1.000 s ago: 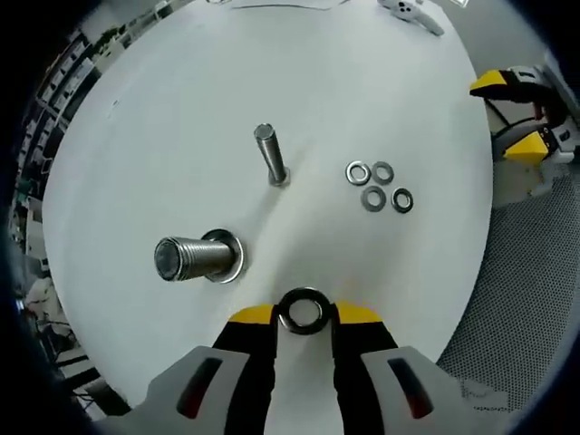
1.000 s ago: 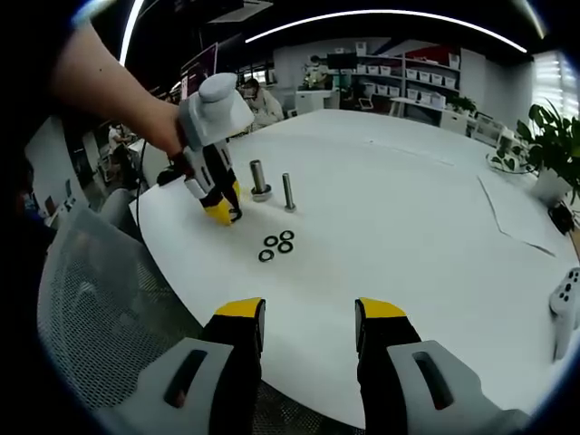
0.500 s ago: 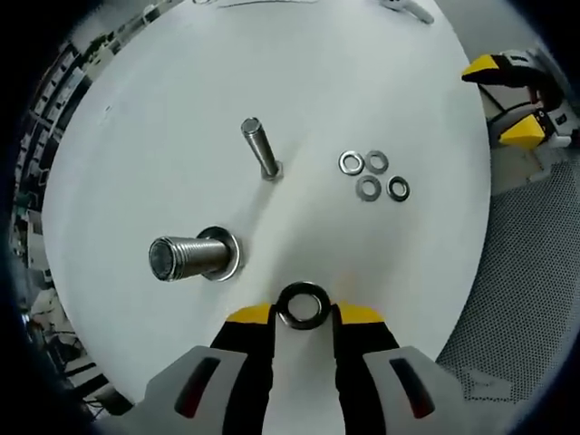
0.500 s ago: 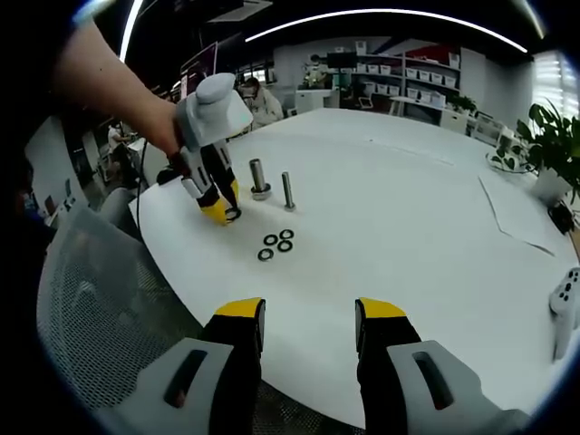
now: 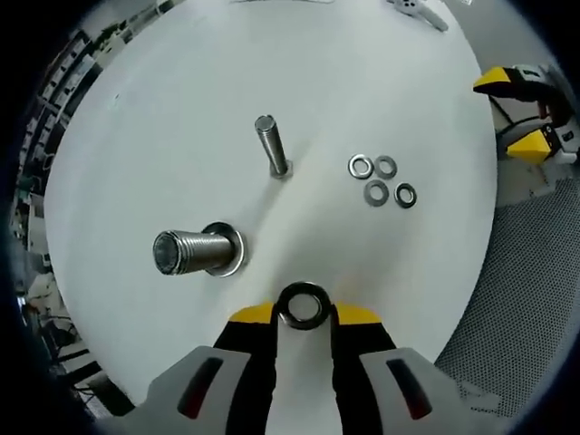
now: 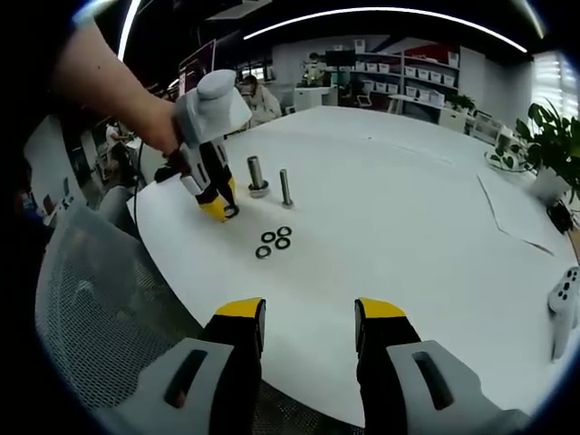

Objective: Place the washer onto the threaded stud by aligning its center hole with the stud, sliding it down to the base, and recovering from edge contact or off-axis alignment until the washer reaches the visible bottom stop.

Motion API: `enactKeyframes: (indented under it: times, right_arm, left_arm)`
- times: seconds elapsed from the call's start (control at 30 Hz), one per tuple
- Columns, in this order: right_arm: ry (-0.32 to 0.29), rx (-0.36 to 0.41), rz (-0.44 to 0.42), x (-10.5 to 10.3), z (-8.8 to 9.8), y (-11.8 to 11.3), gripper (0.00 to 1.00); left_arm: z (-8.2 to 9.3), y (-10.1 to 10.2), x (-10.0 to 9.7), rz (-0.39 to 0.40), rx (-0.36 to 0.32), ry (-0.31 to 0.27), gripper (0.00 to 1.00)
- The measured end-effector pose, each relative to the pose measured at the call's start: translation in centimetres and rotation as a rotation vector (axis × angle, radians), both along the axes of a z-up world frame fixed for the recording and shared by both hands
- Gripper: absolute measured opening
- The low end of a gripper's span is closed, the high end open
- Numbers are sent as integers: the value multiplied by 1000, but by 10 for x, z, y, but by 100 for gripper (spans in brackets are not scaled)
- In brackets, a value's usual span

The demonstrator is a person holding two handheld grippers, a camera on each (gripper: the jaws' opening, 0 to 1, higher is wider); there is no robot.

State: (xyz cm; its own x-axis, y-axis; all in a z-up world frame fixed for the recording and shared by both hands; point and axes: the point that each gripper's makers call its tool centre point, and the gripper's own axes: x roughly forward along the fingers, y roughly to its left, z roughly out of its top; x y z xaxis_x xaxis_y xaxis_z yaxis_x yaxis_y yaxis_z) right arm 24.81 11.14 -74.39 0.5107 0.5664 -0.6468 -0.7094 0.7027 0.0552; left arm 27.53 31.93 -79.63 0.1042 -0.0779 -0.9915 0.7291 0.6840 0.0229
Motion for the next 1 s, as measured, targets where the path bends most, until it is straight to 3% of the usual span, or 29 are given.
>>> enactKeyframes:
  times: [0.1,0.4,0.5,0.63,0.77,1.0]
  right_arm:
    - [8,-4,1,-1,-1,0,42]
    - [11,-9,0,-1,-2,-1,42]
    - [11,-11,2,-1,-2,-1,42]
    - [14,-11,-1,-1,-3,-1,42]
    - [12,-10,-2,0,-3,-1,42]
    - [8,-9,-4,0,-2,-1,42]
  left_arm:
    - [0,1,-1,53,-23,-5,19]
    - [0,-2,-8,23,-24,6,19]
    - [0,-1,-14,14,-29,35,19]
    - [1,9,-19,68,-24,54,19]
    - [9,16,-17,67,-27,15,19]
    - [38,22,10,100,-63,-71,19]
